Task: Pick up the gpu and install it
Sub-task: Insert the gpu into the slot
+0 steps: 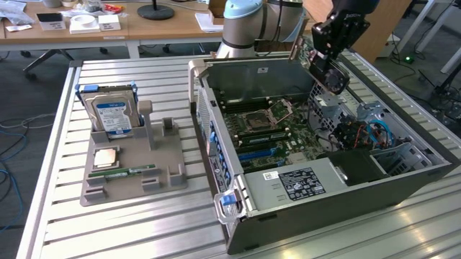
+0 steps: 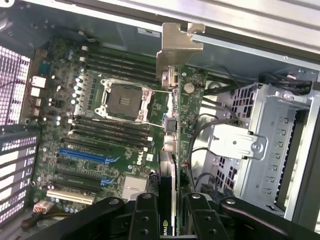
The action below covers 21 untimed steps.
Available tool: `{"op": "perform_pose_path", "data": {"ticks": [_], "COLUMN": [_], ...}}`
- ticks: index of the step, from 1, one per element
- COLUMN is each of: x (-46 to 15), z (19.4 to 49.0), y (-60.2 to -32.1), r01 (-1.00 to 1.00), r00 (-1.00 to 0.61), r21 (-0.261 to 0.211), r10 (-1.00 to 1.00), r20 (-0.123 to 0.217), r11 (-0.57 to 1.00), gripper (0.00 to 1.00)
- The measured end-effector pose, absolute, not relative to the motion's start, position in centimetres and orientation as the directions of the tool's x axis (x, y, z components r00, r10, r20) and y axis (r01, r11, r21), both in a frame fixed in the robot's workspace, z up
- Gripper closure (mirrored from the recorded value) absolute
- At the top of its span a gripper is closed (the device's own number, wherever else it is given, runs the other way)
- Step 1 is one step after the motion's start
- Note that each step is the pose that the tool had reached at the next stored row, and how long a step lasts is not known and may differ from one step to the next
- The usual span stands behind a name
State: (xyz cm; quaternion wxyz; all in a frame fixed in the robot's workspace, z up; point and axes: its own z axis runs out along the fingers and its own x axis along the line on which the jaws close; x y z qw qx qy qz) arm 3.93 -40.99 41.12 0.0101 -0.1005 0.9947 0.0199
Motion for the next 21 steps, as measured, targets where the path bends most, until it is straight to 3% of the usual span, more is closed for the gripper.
{"op": "perform_pose_path", "data": {"ticks": [21], "x": [3.93], "z": [41.12], "y": [-40.99], "r01": [-0.502], "r00": [-0.865], "r21": [0.038], "r10": [-0.502], "r20": [-0.024], "r11": [0.864], "gripper": [0.74]}}
